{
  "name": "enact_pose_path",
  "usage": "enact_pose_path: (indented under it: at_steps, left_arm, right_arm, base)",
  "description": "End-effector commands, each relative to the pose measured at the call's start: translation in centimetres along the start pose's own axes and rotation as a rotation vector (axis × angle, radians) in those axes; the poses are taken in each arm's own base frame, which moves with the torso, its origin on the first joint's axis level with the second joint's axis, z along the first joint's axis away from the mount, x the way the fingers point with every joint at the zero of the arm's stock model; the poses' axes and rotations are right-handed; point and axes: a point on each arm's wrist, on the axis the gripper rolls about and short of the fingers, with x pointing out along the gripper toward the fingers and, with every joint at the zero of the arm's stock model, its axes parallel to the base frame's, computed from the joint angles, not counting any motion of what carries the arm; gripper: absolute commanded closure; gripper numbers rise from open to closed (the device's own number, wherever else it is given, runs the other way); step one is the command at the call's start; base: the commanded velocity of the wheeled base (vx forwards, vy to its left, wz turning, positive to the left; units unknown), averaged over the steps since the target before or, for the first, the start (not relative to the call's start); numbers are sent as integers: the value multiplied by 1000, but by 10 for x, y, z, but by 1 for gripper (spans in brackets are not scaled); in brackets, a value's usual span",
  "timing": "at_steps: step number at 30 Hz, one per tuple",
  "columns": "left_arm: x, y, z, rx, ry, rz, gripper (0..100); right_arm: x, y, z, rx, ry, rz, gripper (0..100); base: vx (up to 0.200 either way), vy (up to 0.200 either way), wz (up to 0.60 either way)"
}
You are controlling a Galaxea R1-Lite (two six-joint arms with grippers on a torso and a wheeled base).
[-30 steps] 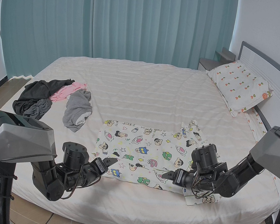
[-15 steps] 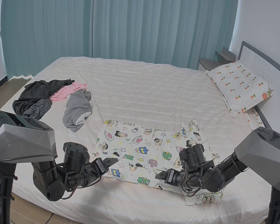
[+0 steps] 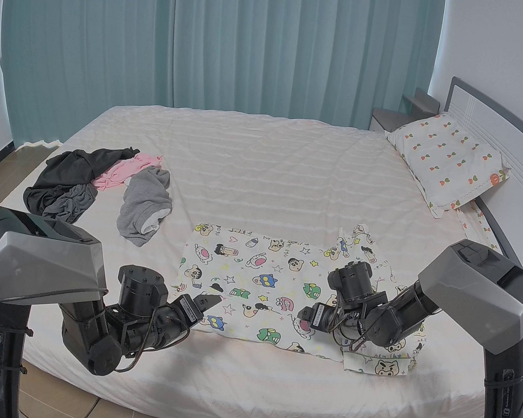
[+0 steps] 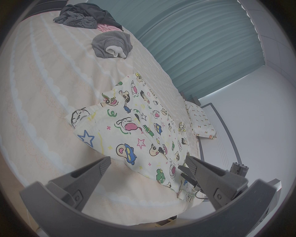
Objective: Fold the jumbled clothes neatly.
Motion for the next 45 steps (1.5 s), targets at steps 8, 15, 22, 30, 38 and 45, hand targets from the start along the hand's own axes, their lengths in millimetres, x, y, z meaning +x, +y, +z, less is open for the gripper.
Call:
enact_pose_path:
  at_steps: [8,15,22,30,38,45]
  left_arm:
    - [0,1,0,-1,2,2,0]
    - [-1,0,0,7,9,-5,0]
    - [0,-3,1,8,16,-22,0]
    - [1,-4,2,5,7,-24,0]
    - [0,-3,1,4,-14,-10,0]
    - [-1,-6,4,-7,-26,-17,0]
  right_arm:
    - [12,7,11,-25,-56,0,0]
    - [-25,16,34,78,-109,70,0]
    - [-115,-16,50,237,-128,142,0]
    - [-182,-75,16,311,-236,266,0]
    - [-158,-93,-3,286,-270,297,0]
    - [-158,-93,-6,275,-277,300,0]
  base:
    - [0,0,0]
    - [0,0,0]
    - [0,0,0]
    - [0,0,0]
    - [0,0,0]
    - [0,0,0]
